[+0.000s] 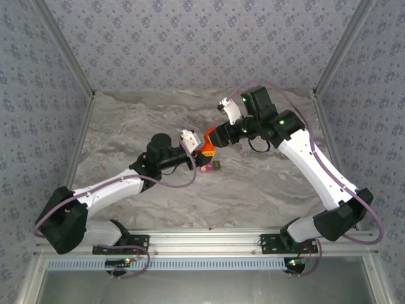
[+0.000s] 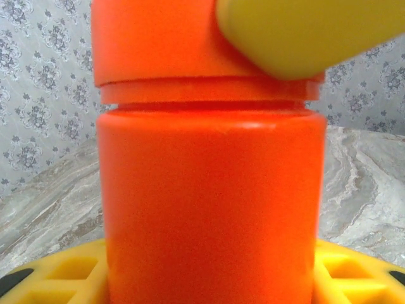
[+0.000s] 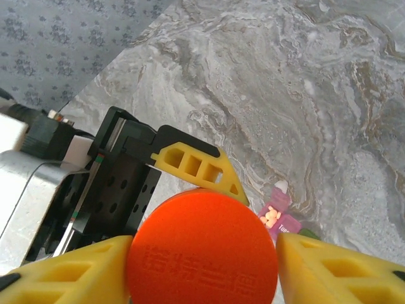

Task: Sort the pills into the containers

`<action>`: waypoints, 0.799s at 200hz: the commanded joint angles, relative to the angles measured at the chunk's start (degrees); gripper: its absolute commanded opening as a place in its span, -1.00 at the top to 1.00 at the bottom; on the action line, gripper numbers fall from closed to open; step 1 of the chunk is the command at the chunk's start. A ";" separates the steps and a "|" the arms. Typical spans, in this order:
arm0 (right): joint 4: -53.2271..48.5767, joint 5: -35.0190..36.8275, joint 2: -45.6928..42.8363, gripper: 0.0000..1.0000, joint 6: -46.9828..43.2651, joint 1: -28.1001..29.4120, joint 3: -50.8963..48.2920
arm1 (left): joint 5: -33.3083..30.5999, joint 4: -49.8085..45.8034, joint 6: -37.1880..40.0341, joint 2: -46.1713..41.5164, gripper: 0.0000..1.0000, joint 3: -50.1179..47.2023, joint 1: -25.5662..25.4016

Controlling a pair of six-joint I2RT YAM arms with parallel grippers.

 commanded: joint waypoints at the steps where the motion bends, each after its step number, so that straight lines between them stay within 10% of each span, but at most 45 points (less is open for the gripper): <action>1: -0.77 -0.25 -0.16 -0.06 -0.06 -0.37 0.89 | 1.88 2.14 -0.20 -1.12 1.00 1.49 0.24; 30: -0.45 0.87 0.68 0.10 7.26 0.01 0.43 | 1.29 3.11 -0.53 -1.18 1.00 1.34 0.27; 54: 1.63 15.57 0.09 0.10 27.54 3.94 -2.32 | -0.52 4.54 -0.87 -1.13 1.00 0.88 0.21; 93: 23.15 22.58 -3.71 0.09 54.74 9.23 -13.97 | -2.84 6.60 -1.33 -1.29 1.00 -0.48 0.21; 117: 21.83 22.03 -5.66 -0.47 52.92 9.51 -13.10 | -4.40 7.07 -1.25 -1.47 1.00 -1.32 0.30; 160: 19.18 7.44 -13.96 -0.58 34.47 -1.93 -14.11 | -3.10 5.08 -0.66 -2.60 1.00 -0.89 0.54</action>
